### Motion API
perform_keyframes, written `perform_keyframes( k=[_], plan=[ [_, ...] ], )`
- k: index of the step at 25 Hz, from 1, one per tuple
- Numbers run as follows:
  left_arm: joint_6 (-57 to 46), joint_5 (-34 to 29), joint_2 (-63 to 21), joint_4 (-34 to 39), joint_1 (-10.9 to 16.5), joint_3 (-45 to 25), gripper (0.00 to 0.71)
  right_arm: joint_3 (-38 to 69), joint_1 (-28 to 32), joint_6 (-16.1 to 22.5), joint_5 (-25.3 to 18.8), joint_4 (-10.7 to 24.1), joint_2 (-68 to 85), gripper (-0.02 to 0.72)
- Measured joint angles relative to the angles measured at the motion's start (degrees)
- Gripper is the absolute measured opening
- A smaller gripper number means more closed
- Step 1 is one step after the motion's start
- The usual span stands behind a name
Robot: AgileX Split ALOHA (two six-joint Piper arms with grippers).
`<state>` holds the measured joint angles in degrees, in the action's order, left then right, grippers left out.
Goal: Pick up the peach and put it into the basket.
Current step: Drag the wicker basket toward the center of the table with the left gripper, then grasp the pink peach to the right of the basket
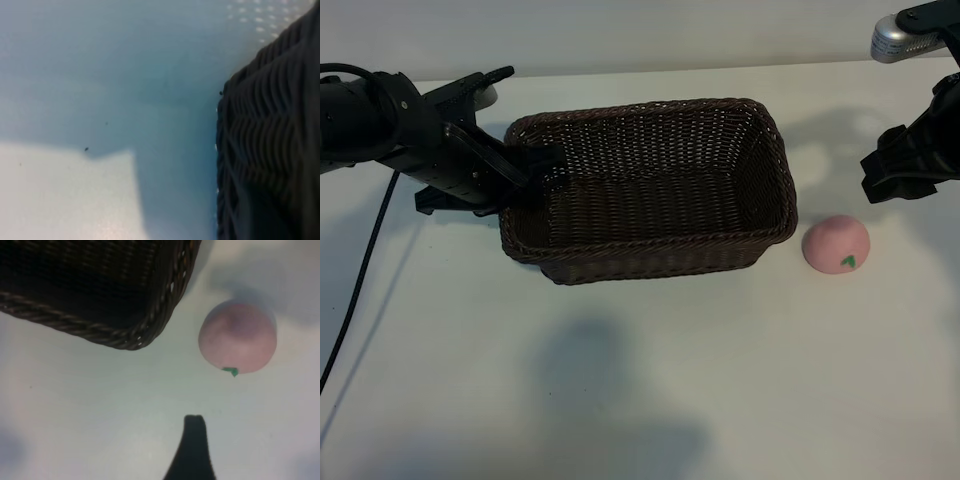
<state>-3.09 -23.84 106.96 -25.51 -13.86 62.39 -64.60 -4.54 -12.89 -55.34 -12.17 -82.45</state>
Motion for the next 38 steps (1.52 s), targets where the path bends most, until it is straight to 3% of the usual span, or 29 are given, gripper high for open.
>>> perform_keyframes(
  k=[6,8,21,30,33,38],
  plan=[
    [0.0,-1.5,-1.9,-0.3,0.0,0.0,0.644,0.0,0.0,0.0,0.0,0.0,0.0,0.582],
    [-0.1,-1.7,-3.7,-0.1,0.0,0.0,0.693,0.0,0.0,0.0,0.0,0.0,0.0,0.582],
    [-2.7,-8.9,-27.6,15.2,0.0,0.0,0.659,0.0,0.0,0.0,-0.1,0.0,0.0,0.582],
    [-13.4,-25.8,-41.5,38.3,0.0,0.0,0.632,0.0,0.0,0.0,-0.1,0.1,0.0,0.582],
    [-13.0,-30.0,-48.2,39.6,0.0,-1.0,0.619,0.0,0.0,0.0,-0.2,0.1,0.0,0.582],
    [-11.5,-31.4,-64.9,39.7,0.0,-7.1,0.601,0.0,0.0,0.0,-0.2,0.1,0.0,0.582]
  ],
)
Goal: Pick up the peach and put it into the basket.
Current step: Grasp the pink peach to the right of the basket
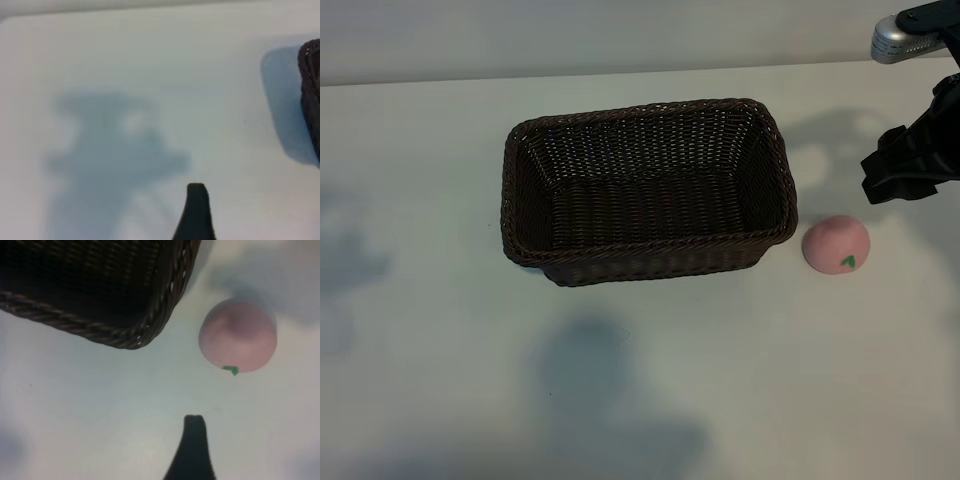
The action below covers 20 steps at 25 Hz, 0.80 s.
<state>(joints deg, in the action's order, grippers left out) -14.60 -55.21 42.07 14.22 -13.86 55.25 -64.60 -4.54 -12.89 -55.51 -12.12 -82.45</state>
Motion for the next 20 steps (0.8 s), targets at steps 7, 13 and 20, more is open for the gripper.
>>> perform_keyframes(
  k=[7,13,20],
  plan=[
    [3.4,-3.9,-17.2,-3.2,0.0,-11.8,0.598,0.0,0.0,0.0,0.1,0.0,0.0,0.582],
    [7.1,-3.7,-29.9,-8.3,0.0,-20.3,0.598,0.0,0.0,0.0,0.1,0.0,0.0,0.582],
    [7.3,-8.2,-39.0,-8.9,0.0,-25.5,0.597,0.0,0.0,0.0,0.1,0.0,0.0,0.582]
  ],
)
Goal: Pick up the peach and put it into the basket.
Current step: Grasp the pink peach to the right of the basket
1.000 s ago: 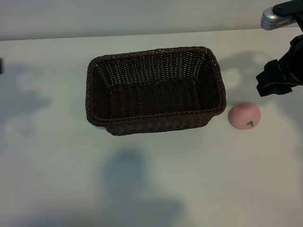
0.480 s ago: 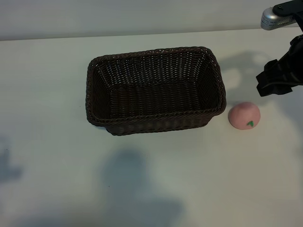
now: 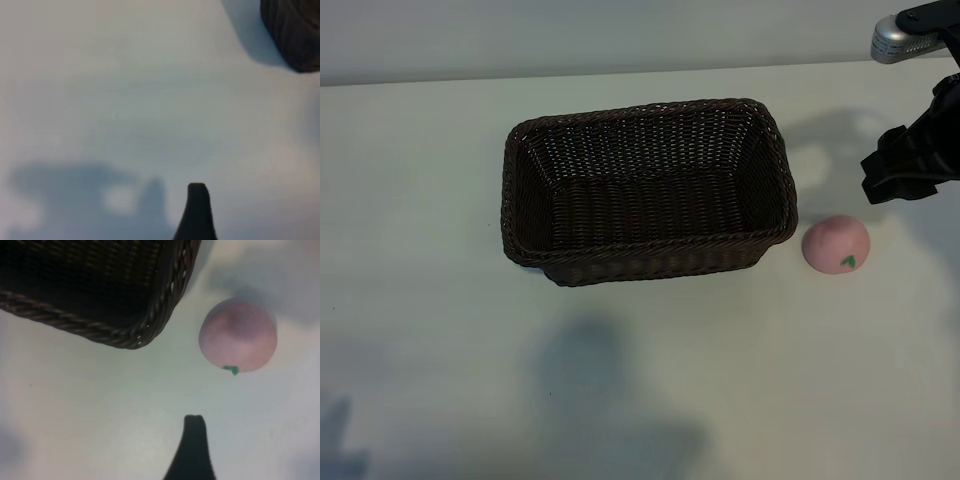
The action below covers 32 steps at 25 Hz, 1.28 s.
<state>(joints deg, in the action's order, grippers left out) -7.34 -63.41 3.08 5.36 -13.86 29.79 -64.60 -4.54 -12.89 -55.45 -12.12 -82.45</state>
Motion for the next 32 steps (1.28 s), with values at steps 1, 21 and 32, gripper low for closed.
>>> perform_keyframes(
  k=[1,21,32],
  plan=[
    [0.0,-0.4,-0.8,0.0,0.0,-0.2,0.597,0.0,0.0,0.0,0.0,0.0,0.0,0.582],
    [0.0,0.7,-1.6,-1.1,0.0,-1.1,0.596,0.0,0.0,0.0,-0.1,0.0,0.0,0.582],
    [0.0,0.7,-3.6,-1.1,0.0,-1.1,0.596,0.0,0.0,1.9,4.5,1.1,-0.8,0.582]
  ],
)
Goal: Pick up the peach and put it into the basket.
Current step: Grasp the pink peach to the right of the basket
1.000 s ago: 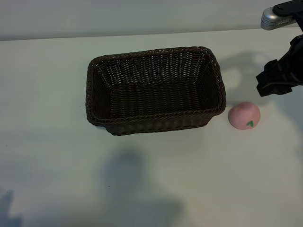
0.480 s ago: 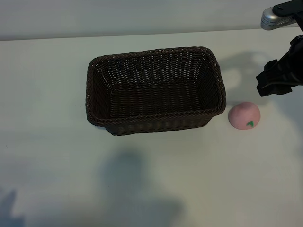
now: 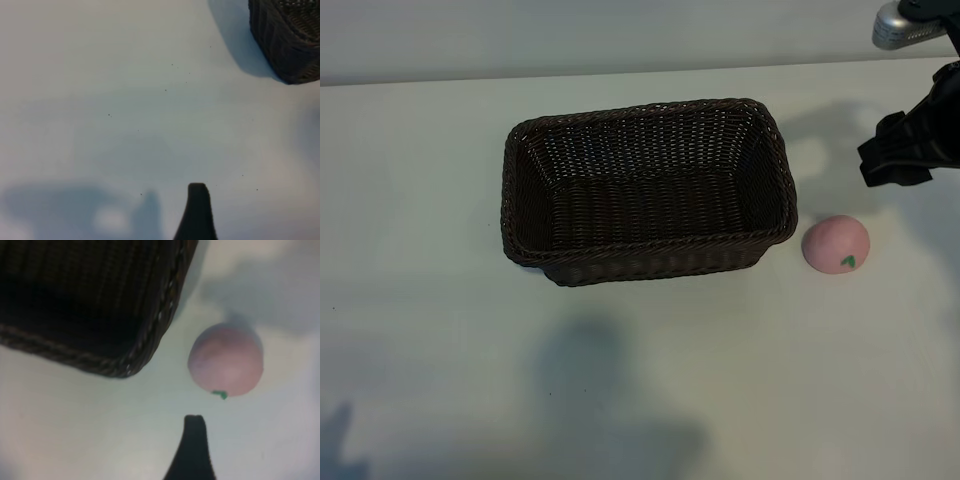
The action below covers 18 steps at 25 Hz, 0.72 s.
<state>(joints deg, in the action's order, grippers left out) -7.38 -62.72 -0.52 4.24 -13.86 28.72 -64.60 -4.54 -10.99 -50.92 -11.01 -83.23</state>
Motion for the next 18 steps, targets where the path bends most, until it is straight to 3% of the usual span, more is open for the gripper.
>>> perform_keyframes(
  k=[5,10,13,18],
  plan=[
    [0.0,0.0,0.0,0.0,1.6,0.0,0.596,-0.1,0.0,3.6,1.6,3.7,-5.1,0.582],
    [0.0,0.0,0.0,0.0,8.3,0.0,0.596,-0.1,0.0,5.6,2.0,4.8,-12.5,0.582],
    [0.0,0.0,0.0,0.0,9.4,0.0,0.596,-0.1,0.0,6.0,3.2,4.4,-15.7,0.582],
    [0.0,0.0,0.0,0.0,9.7,0.0,0.596,-0.1,0.0,4.2,5.1,1.0,-19.5,0.582]
  ],
)
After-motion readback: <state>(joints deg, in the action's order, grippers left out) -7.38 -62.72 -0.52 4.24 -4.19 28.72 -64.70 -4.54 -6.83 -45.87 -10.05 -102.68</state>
